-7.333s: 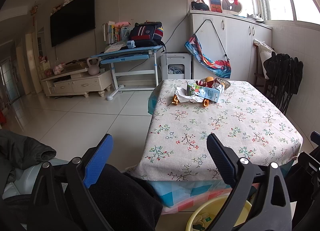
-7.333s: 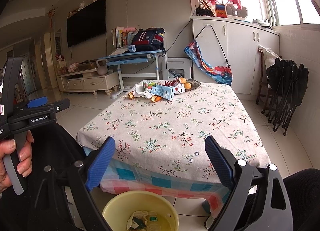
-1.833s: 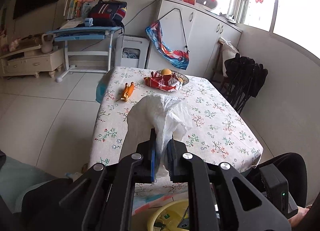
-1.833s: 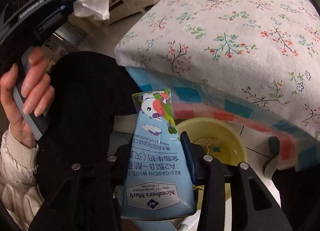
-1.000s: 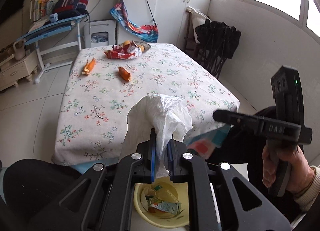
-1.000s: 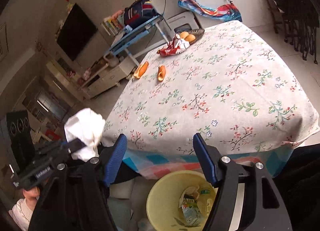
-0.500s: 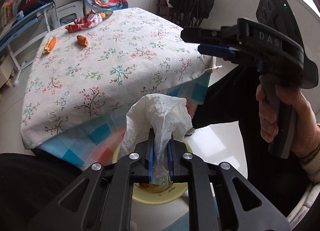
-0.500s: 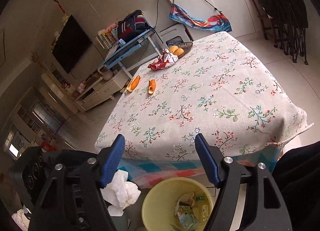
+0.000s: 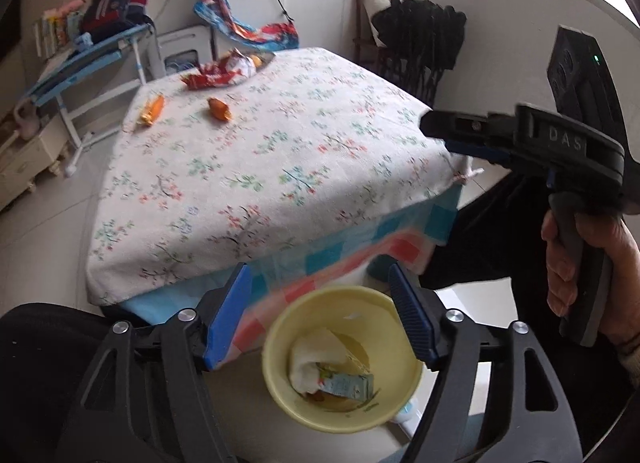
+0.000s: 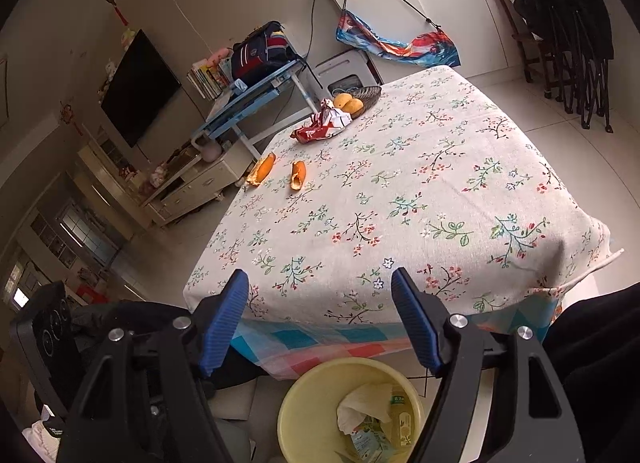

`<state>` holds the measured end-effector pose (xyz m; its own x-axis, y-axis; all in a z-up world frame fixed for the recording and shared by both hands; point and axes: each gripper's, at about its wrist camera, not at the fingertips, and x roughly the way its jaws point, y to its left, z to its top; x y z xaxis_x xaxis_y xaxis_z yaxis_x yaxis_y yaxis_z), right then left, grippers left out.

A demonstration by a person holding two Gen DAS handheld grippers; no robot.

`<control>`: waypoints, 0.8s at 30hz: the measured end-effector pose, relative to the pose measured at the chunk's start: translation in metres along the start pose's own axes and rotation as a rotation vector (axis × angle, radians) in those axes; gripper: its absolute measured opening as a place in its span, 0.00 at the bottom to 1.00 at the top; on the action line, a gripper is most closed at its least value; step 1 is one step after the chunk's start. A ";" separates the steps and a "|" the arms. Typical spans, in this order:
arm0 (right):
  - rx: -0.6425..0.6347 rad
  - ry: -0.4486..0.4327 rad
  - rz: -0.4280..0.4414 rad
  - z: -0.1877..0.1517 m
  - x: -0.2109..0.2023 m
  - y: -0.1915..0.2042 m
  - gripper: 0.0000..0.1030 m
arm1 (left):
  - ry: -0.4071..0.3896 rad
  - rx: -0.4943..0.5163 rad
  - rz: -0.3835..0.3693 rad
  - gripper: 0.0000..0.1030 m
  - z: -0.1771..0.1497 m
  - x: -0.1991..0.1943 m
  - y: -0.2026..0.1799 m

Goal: Collect trash

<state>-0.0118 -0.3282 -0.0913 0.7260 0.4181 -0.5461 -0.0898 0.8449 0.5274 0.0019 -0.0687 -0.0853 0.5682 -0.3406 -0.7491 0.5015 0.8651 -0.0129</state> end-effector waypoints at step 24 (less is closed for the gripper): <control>-0.124 -0.020 -0.048 -0.003 0.003 0.023 0.77 | -0.199 -0.175 0.231 0.74 0.011 -0.029 0.045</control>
<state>-0.0137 -0.3060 -0.0827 0.7450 0.3702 -0.5550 -0.1372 0.8991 0.4156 0.0154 -0.0238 -0.0572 0.7782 -0.1791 -0.6019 0.2357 0.9717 0.0156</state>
